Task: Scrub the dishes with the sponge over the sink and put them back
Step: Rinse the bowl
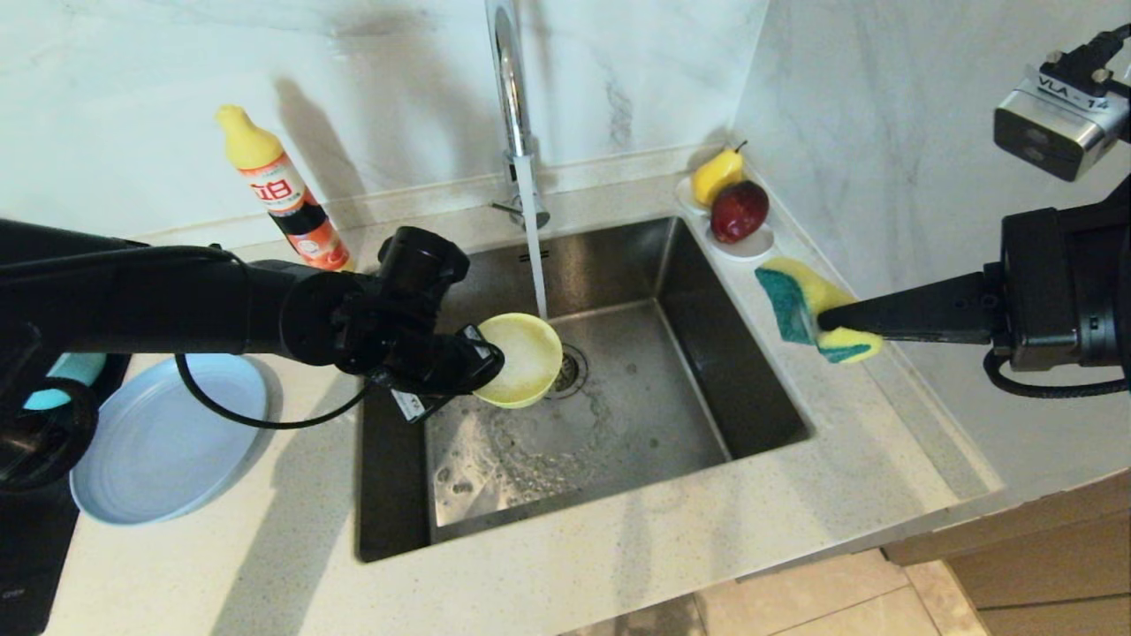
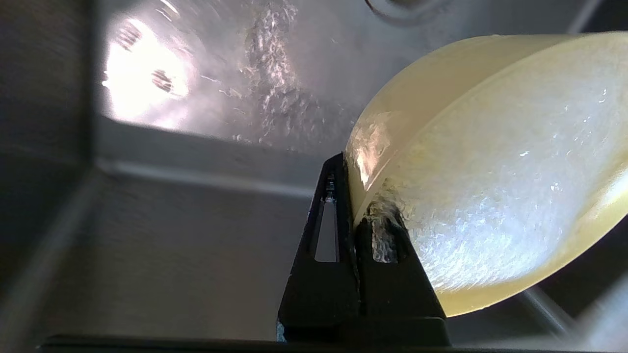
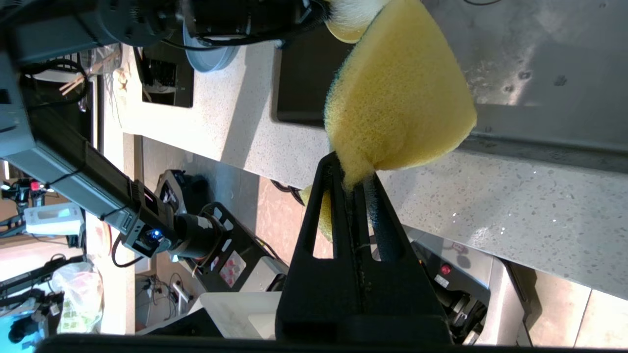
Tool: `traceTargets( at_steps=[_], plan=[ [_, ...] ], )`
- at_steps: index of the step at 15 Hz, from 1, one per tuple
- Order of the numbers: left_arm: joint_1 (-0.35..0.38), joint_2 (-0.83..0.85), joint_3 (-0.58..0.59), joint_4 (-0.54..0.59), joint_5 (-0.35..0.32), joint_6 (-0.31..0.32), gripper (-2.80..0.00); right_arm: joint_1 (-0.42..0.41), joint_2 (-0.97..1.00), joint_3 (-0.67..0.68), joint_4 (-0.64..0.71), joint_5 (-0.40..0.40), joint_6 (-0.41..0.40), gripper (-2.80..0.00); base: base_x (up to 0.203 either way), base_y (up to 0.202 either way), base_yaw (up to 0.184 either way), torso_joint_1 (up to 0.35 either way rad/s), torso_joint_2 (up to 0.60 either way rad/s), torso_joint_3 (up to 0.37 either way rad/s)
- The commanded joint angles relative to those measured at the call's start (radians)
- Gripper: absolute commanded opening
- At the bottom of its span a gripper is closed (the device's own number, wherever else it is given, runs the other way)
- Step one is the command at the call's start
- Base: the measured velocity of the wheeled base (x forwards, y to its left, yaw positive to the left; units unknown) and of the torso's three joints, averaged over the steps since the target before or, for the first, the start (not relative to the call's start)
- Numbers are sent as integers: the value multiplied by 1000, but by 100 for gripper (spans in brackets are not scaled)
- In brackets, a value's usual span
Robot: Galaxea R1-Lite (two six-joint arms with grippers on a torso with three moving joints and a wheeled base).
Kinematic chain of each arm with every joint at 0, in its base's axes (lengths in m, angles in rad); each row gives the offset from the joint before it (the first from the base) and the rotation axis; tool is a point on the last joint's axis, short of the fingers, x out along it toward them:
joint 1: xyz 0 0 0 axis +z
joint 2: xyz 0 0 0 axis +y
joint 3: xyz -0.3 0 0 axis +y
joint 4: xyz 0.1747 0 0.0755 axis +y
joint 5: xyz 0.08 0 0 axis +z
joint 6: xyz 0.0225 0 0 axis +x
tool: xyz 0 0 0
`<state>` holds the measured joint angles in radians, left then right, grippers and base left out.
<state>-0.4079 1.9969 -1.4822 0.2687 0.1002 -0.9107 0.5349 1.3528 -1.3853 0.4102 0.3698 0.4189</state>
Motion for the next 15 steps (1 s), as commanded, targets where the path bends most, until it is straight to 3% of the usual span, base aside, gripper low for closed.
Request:
traceTargets(
  at_steps=[1,5,10,13,15],
  plan=[
    [4,-56,18,-2,84,19,-280,0,6,2,2,1,3,-280,0,0,0,0,0,0],
    [8,-118,68,-183,210,84,-280,4,3,3,2,3,4,-280,0,0,0,0,0,0],
    [8,-214,306,-665,327,382,-280,4,9,2,5,9,5,-280,0,0,0,0,0,0],
    [13,-244,432,-974,332,514,-280,2,-18,27,4,9,6,-280,0,0,0,0,0,0],
    [13,-252,482,-1113,331,589,-280,2,-27,33,5,8,5,-280,0,0,0,0,0,0]
  ],
)
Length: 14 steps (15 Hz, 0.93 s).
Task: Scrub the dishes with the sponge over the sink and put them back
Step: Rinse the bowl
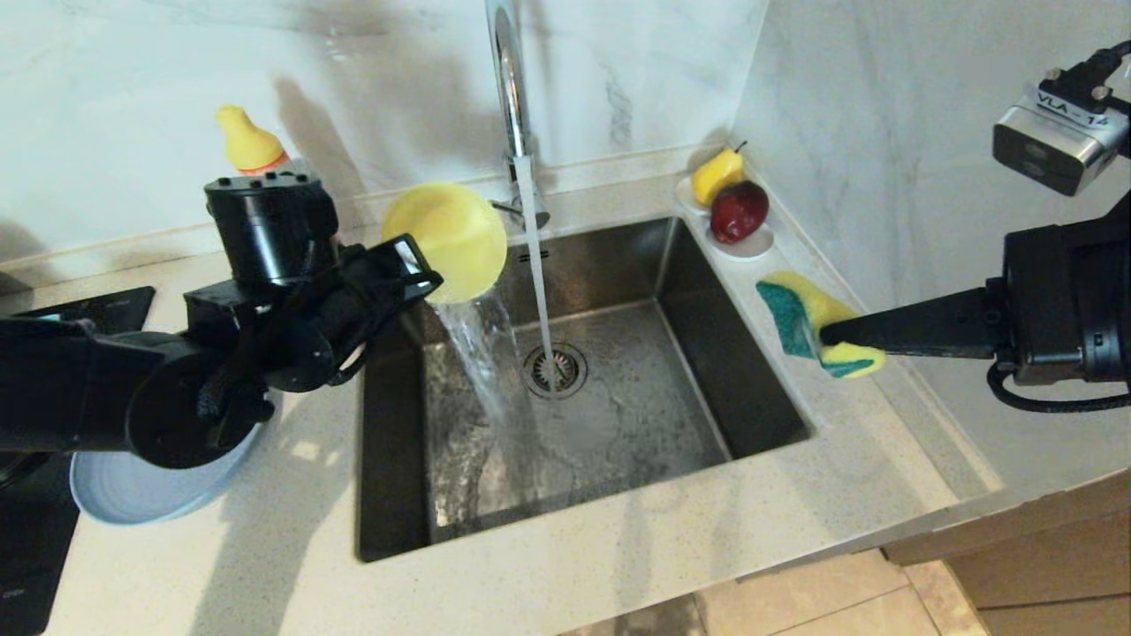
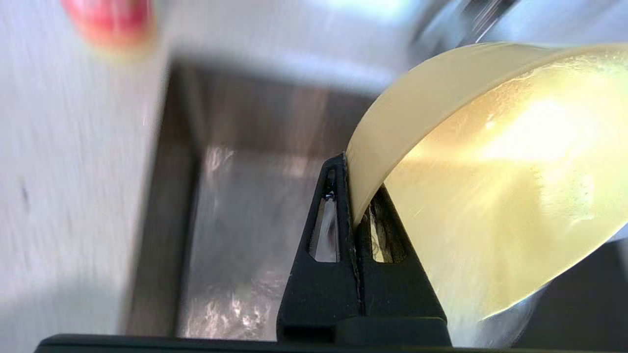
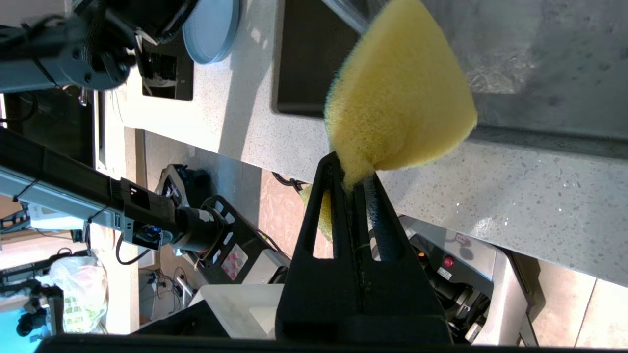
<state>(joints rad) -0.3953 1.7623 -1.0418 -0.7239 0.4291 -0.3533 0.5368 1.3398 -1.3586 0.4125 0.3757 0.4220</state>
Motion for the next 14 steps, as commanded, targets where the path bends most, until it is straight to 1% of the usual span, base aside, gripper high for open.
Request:
traceTargets(
  at_steps=[1,4,6,7,8,9,10,13,14],
  plan=[
    [0,-18,67,-206,3,70,-280,-1,-14,14,4,2,2,-280,0,0,0,0,0,0],
    [0,-21,144,-383,1,164,-280,-3,-20,37,2,2,3,-280,0,0,0,0,0,0],
    [1,-14,215,-561,-10,246,-280,-3,-28,56,2,3,3,-280,0,0,0,0,0,0],
    [0,-6,255,-675,-36,286,-280,-3,-27,62,0,3,3,-280,0,0,0,0,0,0],
    [1,6,298,-776,-86,330,-280,-3,-21,67,0,3,4,-280,0,0,0,0,0,0],
    [1,17,323,-806,-127,368,-280,-3,-20,68,0,3,4,-280,0,0,0,0,0,0],
    [0,19,351,-806,-133,392,-280,-5,-16,72,0,3,4,-280,0,0,0,0,0,0],
    [0,0,353,-806,-151,413,-280,-5,-18,67,-1,3,4,-280,0,0,0,0,0,0],
    [0,-1,355,-806,-175,413,-280,-5,-16,67,-1,3,4,-280,0,0,0,0,0,0]
  ],
)
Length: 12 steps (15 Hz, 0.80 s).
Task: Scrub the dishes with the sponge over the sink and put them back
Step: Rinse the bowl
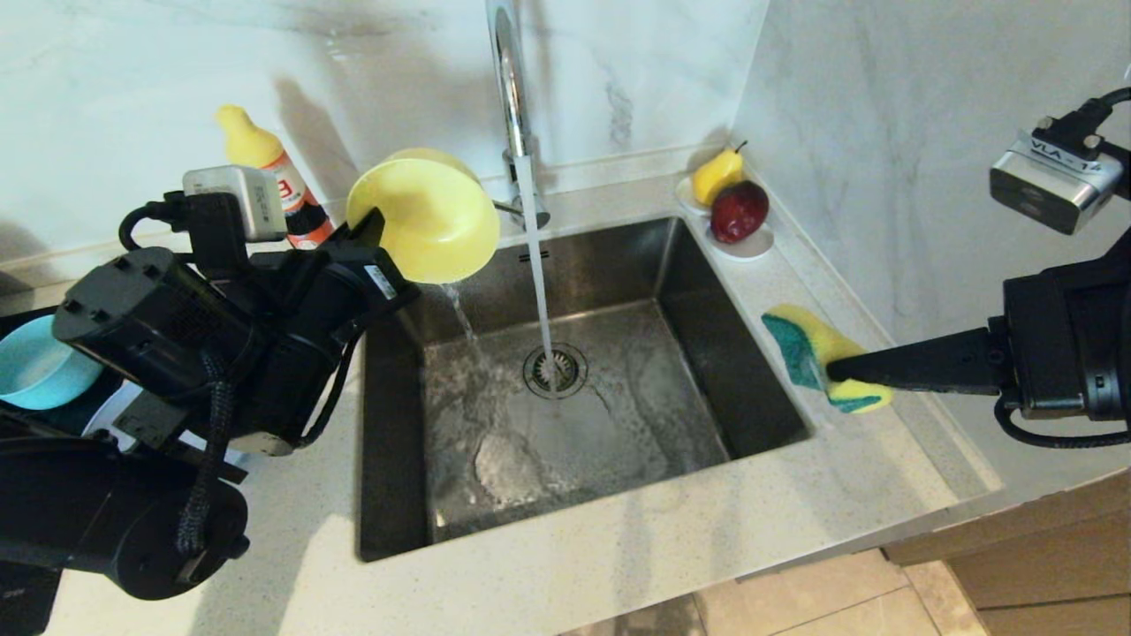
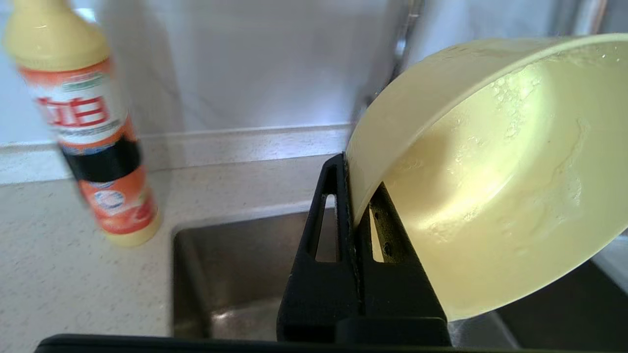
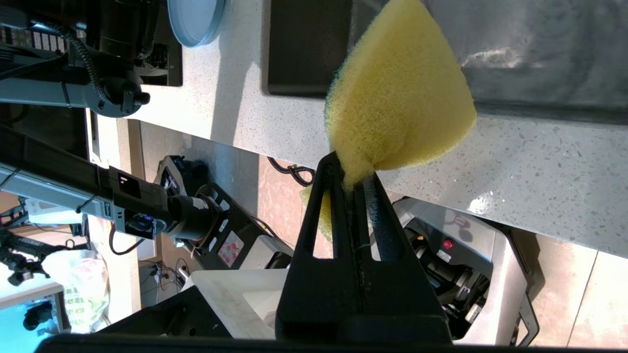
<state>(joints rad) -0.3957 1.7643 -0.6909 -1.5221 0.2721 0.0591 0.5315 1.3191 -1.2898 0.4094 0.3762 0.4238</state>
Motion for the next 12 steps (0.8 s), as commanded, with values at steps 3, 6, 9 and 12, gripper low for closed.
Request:
traceTargets(
  at_steps=[3,6,9,12],
  plan=[
    [0,-30,17,-8,-42,0,-280,1,8,-1,2,3,1,-280,0,0,0,0,0,0],
    [2,-85,9,12,-28,1,-280,1,5,-3,2,3,0,-280,0,0,0,0,0,0],
    [4,-138,-22,288,-3,-65,-280,-1,-30,32,-11,3,-1,-280,0,0,0,0,0,0],
    [18,-223,-147,797,35,-178,-280,-14,-65,105,-100,2,-2,-280,0,0,0,0,0,0]
  ],
)
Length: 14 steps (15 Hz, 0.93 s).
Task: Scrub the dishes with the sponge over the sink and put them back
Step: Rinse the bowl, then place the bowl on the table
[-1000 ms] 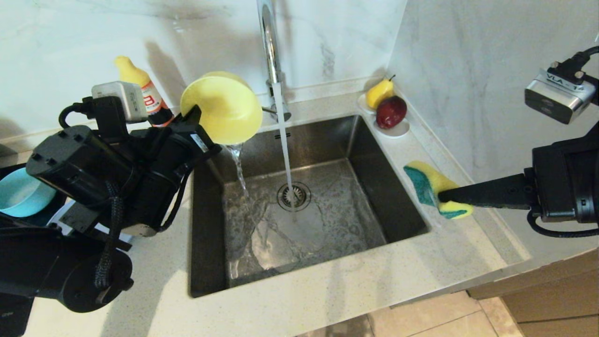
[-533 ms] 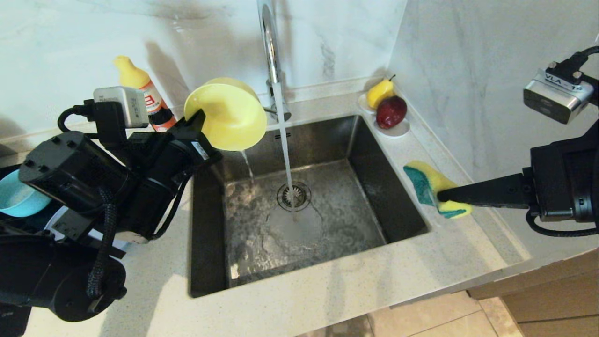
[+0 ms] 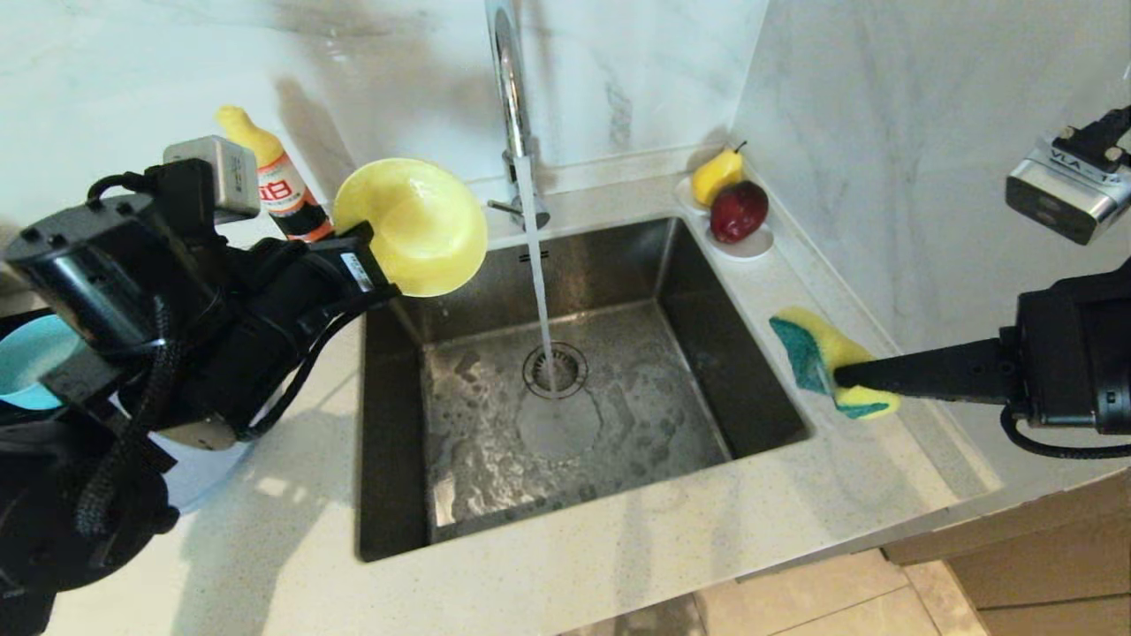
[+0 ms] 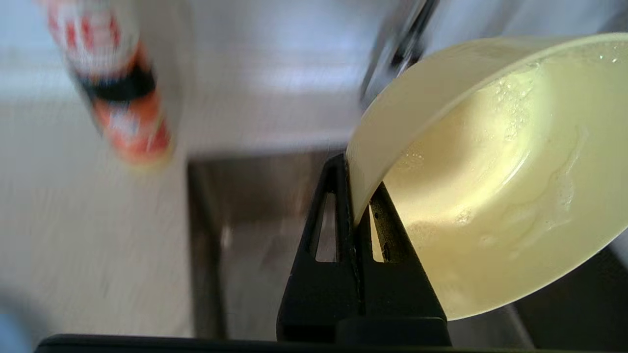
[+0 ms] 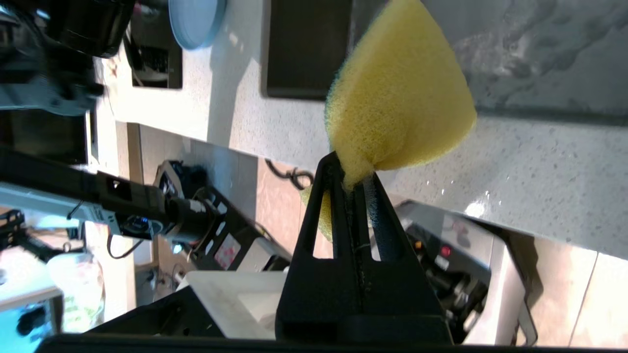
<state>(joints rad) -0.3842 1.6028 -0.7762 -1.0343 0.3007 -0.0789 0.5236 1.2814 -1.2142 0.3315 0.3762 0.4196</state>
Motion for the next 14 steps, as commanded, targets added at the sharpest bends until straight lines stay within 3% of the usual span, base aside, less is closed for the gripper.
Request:
traceTargets(
  at_steps=[1,4,6,7,10,14],
  plan=[
    [13,-86,-135,546,10,-92,-280,-24,-32,31,-25,1,2,-280,0,0,0,0,0,0],
    [21,-115,-433,1123,13,-252,-280,-76,-34,32,-15,49,-1,-280,0,0,0,0,0,0],
    [44,-130,-599,1379,15,-378,-280,-115,-31,36,-4,77,-1,-280,0,0,0,0,0,0],
    [91,-135,-639,1439,13,-412,-280,-130,-21,36,3,79,-1,-280,0,0,0,0,0,0],
    [274,-134,-673,1468,-12,-439,-280,-137,-19,35,11,79,-3,-280,0,0,0,0,0,0],
    [586,-126,-656,1473,-201,-448,-280,-137,9,19,12,78,-7,-280,0,0,0,0,0,0]
  ],
)
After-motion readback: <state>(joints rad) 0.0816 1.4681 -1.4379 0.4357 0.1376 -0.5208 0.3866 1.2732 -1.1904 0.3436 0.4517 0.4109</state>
